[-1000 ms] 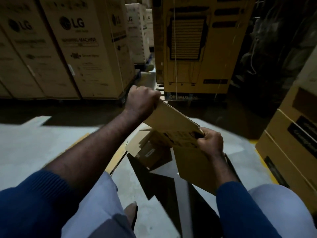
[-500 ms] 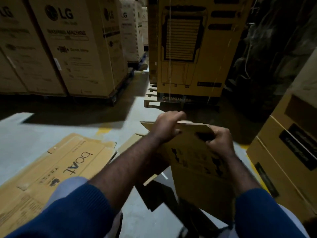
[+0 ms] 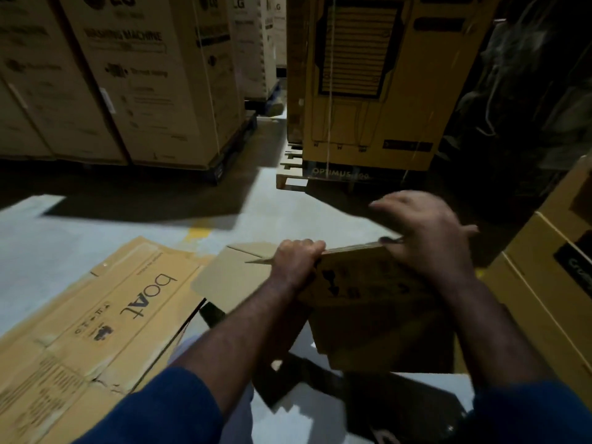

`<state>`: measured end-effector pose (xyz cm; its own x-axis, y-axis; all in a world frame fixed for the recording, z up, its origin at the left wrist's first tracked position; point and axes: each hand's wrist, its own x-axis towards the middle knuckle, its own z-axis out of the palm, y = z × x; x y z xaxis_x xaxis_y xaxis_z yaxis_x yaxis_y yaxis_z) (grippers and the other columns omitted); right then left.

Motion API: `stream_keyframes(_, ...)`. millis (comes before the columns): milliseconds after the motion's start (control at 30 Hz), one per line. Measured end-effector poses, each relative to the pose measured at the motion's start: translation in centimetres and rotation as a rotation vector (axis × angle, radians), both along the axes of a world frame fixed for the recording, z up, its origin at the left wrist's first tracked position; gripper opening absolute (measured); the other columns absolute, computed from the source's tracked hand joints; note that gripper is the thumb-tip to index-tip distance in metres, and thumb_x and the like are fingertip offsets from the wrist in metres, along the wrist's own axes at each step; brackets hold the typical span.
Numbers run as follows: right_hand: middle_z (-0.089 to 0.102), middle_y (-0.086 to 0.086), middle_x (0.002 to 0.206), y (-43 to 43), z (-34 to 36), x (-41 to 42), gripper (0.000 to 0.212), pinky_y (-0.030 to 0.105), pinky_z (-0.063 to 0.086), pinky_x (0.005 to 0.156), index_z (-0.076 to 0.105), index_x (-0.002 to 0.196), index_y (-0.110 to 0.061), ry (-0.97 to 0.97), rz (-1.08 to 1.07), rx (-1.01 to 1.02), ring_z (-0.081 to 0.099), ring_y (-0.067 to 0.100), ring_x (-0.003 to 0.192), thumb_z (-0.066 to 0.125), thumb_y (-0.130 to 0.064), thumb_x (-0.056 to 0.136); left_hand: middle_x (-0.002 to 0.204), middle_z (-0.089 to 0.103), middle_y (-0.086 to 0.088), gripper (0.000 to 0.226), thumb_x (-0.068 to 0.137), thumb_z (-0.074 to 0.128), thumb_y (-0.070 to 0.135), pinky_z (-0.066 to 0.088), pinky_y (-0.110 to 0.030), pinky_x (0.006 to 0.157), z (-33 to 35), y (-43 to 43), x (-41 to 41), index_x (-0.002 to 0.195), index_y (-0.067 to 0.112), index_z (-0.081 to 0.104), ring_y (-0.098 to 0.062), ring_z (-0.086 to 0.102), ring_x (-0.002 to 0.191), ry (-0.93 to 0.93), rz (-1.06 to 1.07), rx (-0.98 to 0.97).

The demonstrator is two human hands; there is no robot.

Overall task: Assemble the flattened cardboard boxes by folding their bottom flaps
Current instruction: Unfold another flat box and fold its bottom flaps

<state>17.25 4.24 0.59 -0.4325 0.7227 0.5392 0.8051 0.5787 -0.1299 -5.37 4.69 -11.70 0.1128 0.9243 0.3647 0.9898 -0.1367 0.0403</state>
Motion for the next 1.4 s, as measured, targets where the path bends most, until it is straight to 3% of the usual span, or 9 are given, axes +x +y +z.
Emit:
stream_keyframes(233,0.068,-0.002,0.101,0.5,-6.8,-4.4,0.028,0.033,0.042,0.065,0.054,0.124,-0.034,-0.39,-0.16,-0.284,0.067,0.026,0.091,0.061,-0.034,0.097,0.065,0.065,0.0,0.013,0.069,0.076,0.021,0.042,-0.033,0.065,-1.6,0.3,3.8,0.08,0.018,0.069,-0.025,0.064,0.058,-0.138,-0.232,0.284)
stream_keyframes(367,0.07,-0.004,0.098,1.3,-8.2,-4.1,0.029,0.032,0.051,0.071,0.065,0.121,-0.036,-0.39,-0.234,-0.315,0.068,0.022,0.09,0.067,-0.029,0.093,0.121,0.064,0.006,0.046,0.073,0.079,0.057,0.033,-0.042,0.098,-3.7,-0.9,-1.2,0.109,0.032,0.067,-0.017,0.054,0.118,-0.473,0.22,0.15)
stream_keyframes(533,0.07,-0.006,0.101,1.8,-8.9,-2.7,0.039,0.033,0.05,0.075,0.063,0.131,-0.039,-0.296,-0.282,-0.364,0.065,0.017,0.093,0.07,-0.031,0.094,0.16,0.029,-0.02,0.094,0.086,0.074,0.052,0.031,-0.057,0.115,-9.0,-6.4,-5.9,0.156,0.017,0.022,-0.042,0.031,0.144,-1.388,1.161,-0.418)
stream_keyframes(667,0.07,-0.003,0.111,2.2,-8.9,-2.3,0.042,0.036,0.051,0.082,0.062,0.133,-0.04,-0.315,-0.293,-0.411,0.064,0.021,0.1,0.07,-0.031,0.093,0.148,0.045,-0.022,0.106,0.073,0.08,0.062,0.037,-0.07,0.102,-14.2,-8.2,-7.5,0.154,0.019,0.028,-0.049,0.047,0.13,-1.866,1.145,-0.605)
stream_keyframes(767,0.071,-0.001,0.112,2.3,-9.0,-1.7,0.04,0.038,0.051,0.082,0.066,0.128,-0.042,-0.329,-0.292,-0.438,0.065,0.025,0.103,0.071,-0.03,0.09,0.119,0.068,-0.017,0.09,0.068,0.085,0.059,0.056,-0.065,0.084,-15.7,-7.3,-7.5,0.137,0.015,0.047,-0.041,0.068,0.101,-2.103,1.1,-0.312)
stream_keyframes(933,0.072,-0.004,0.113,2.2,-9.7,-1.2,0.042,0.036,0.054,0.079,0.064,0.132,-0.041,-0.321,-0.271,-0.465,0.065,0.021,0.101,0.07,-0.029,0.092,0.117,0.068,-0.006,0.068,0.085,0.051,0.073,0.06,-0.049,0.084,-8.5,-5.1,-5.6,0.128,0.021,0.051,-0.026,0.068,0.1,-1.528,0.553,-0.024)
stream_keyframes(1133,0.07,-0.008,0.102,2.7,-10.0,-0.5,0.029,0.03,0.046,0.069,0.068,0.118,-0.042,-0.378,-0.219,-0.462,0.064,0.018,0.095,0.069,-0.03,0.092,0.141,0.037,-0.011,0.087,0.08,0.082,0.045,0.048,-0.045,0.103,-7.0,-1.7,-6.9,0.147,0.02,0.031,-0.023,0.044,0.121,-0.298,0.095,-0.139)
stream_keyframes(1233,0.07,-0.01,0.099,2.8,-9.9,0.3,0.026,0.031,0.048,0.072,0.071,0.115,-0.039,-0.396,-0.16,-0.506,0.06,0.013,0.088,0.073,-0.03,0.091,0.146,0.032,-0.011,0.085,0.071,0.085,0.04,0.035,-0.051,0.109,-5.6,-0.5,-7.3,0.141,0.03,0.038,-0.029,0.033,0.132,-0.058,-0.019,0.099)
stream_keyframes(1400,0.073,-0.013,0.113,3.6,-9.2,0.8,0.041,0.036,0.057,0.082,0.068,0.125,-0.04,-0.419,-0.065,-0.638,0.065,0.01,0.096,0.075,-0.021,0.089,0.104,0.072,0.004,0.022,0.093,0.072,0.032,0.047,-0.026,0.077,-2.4,-1.2,-6.1,0.114,0.025,0.069,-0.015,0.067,0.093,0.052,-0.252,-0.292)
